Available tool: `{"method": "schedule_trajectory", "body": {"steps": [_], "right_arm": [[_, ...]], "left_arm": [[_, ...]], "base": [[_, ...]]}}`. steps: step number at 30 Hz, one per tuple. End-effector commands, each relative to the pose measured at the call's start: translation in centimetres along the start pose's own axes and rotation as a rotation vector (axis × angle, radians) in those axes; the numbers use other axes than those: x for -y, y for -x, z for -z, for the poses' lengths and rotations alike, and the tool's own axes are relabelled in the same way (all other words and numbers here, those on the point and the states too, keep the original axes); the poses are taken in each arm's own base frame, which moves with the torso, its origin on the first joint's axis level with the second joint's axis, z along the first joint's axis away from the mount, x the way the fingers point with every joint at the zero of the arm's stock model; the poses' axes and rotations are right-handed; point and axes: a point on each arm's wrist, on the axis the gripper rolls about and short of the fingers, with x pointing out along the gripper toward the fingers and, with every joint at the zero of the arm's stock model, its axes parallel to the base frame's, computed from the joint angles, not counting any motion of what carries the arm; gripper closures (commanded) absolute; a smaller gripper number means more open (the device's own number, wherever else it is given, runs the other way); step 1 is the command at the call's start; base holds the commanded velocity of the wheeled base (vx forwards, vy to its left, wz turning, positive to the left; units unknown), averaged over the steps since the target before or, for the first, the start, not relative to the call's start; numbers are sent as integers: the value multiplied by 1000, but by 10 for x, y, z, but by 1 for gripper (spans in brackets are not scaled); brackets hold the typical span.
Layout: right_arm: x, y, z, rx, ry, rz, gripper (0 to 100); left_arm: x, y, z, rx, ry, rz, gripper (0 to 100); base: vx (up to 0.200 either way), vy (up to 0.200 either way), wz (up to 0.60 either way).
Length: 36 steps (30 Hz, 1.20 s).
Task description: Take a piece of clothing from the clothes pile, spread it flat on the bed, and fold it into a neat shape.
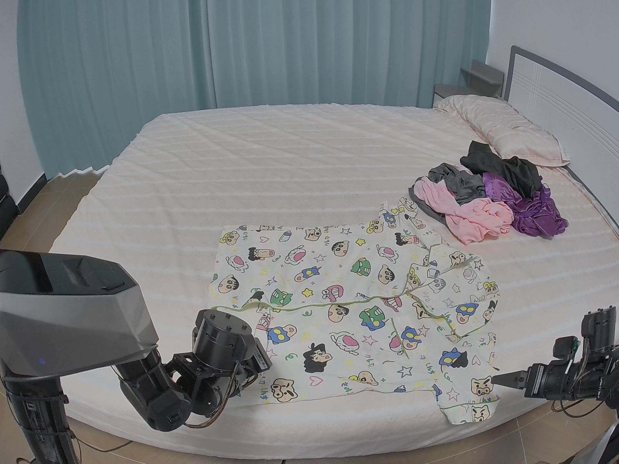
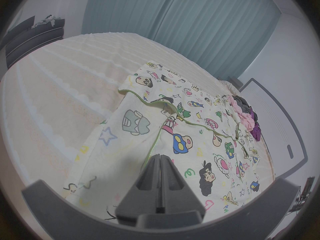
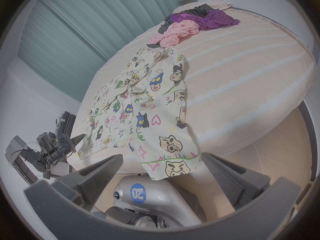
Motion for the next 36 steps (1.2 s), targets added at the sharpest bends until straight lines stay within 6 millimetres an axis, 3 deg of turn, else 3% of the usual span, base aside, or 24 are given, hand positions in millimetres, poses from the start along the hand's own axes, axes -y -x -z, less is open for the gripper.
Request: {"method": "schedule_trajectory", "body": {"steps": [1, 16, 25, 26, 36], "right_arm": [[0, 2, 4, -5, -1, 1, 0], [0, 2, 4, -4, 0, -5, 0], [0, 2, 4, -4, 0, -5, 0], [0, 2, 4, -4, 0, -5, 0], [0, 2, 4, -5, -2, -4, 0]], "left_arm": [[3, 1, 0, 3, -3, 10, 100], [18, 7, 27, -56, -74, 56, 100], [19, 8, 30, -62, -82, 63, 100], [21, 9, 32, -66, -86, 69, 0], [27, 11, 36, -84, -88, 109, 0]], "base": [[0, 0, 0], [0, 0, 0], [0, 0, 0], [0, 0, 0], [0, 0, 0]]}}
